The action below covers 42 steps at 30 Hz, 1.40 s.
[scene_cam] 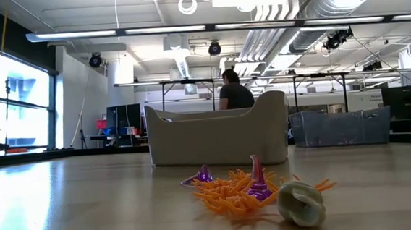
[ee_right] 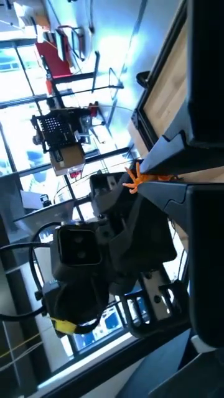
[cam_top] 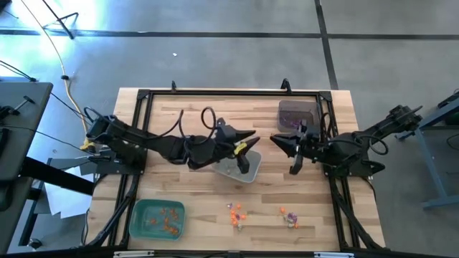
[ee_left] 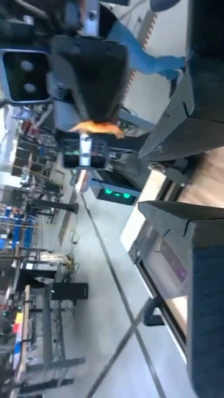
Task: Sort Halloween decoration
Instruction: Put the orange spider toy into the green bin
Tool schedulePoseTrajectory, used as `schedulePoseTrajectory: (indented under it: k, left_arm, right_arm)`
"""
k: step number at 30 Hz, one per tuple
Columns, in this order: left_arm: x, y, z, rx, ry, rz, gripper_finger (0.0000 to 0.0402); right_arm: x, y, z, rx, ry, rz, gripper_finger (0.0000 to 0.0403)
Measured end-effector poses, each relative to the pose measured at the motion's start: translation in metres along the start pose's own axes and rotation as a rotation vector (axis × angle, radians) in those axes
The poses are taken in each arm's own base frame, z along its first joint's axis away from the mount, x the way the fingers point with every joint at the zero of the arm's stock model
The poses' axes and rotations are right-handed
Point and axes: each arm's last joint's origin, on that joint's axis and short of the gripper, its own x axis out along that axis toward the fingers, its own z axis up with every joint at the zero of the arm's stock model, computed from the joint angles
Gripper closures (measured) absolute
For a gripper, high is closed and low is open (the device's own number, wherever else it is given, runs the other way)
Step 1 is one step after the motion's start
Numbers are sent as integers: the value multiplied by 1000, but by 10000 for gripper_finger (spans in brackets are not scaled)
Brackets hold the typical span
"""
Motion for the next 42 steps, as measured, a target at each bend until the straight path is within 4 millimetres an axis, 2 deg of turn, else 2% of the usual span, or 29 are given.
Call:
schedulePoseTrajectory:
  k: [9, 15, 24, 29, 35, 42]
  left_arm:
    - [11, 7, 3, 0, 33, -185, 302]
    - [11, 6, 3, 0, 36, -198, 302]
    - [11, 6, 3, 0, 37, -200, 305]
    - [10, 5, 3, 0, 44, -233, 329]
    - [10, 5, 3, 9, 44, -231, 392]
    - [10, 5, 3, 11, 44, -232, 400]
  right_arm:
    - [11, 0, -9, 22, 8, -53, 399]
    - [20, 2, -16, 29, 8, -37, 399]
    - [21, 4, -17, 56, 20, 4, 399]
    - [21, 4, -16, 61, 17, 7, 399]
    - [21, 4, -16, 64, 13, 8, 399]
    - [21, 4, -16, 65, 15, 18, 399]
